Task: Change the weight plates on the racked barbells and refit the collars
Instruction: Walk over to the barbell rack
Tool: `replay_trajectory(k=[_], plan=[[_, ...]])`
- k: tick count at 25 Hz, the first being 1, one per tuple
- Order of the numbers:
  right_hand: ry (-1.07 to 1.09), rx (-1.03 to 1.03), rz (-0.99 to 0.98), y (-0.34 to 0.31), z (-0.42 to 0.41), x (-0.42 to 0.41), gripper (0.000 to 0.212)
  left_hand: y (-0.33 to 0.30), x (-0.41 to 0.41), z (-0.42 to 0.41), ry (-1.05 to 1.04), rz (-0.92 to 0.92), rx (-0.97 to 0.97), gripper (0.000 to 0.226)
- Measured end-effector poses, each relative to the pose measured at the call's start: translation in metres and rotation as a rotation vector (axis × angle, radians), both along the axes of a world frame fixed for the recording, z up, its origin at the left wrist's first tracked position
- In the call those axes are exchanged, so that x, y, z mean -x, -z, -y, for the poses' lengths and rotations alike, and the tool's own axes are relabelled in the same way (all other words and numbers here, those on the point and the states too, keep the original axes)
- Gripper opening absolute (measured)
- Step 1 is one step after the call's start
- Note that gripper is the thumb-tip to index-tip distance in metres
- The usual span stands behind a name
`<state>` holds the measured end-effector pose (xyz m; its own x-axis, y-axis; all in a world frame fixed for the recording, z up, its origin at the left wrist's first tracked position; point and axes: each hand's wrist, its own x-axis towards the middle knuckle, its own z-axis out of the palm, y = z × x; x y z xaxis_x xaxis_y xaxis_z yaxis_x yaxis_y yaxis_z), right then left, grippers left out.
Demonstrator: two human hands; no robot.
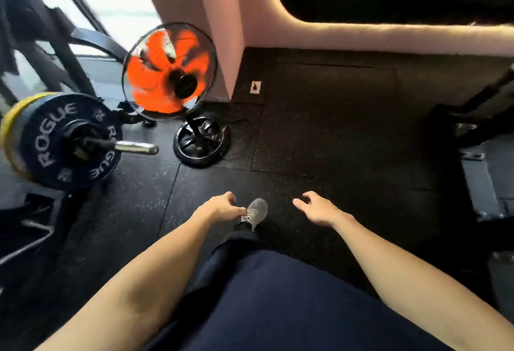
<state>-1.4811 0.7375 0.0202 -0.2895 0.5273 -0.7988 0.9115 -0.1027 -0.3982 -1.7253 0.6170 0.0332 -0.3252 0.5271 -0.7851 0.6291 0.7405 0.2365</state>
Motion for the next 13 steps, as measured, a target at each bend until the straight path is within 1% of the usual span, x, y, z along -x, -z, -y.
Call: replay_trajectory(k=[3, 6, 10, 11, 13], plan=[[0.227, -0.009, 0.021, 0.004, -0.031, -0.006, 0.069, 0.006, 0.008, -0.097, 0.244, 0.005, -0.027, 0.059], [0.488, 0.016, 0.043, -0.001, -0.042, -0.016, 0.069, 0.007, 0.003, -0.185, 0.553, 0.02, -0.033, 0.067], [0.843, 0.072, 0.083, -0.009, -0.026, -0.031, 0.07, -0.001, -0.024, -0.259, 0.894, 0.064, -0.011, 0.081], [0.918, 0.082, 0.068, -0.011, -0.018, -0.034, 0.07, -0.001, -0.03, -0.269, 0.96, 0.071, -0.023, 0.083], [1.107, 0.083, 0.027, -0.018, 0.002, -0.041, 0.071, -0.004, -0.051, -0.29, 1.113, 0.089, -0.041, 0.079]])
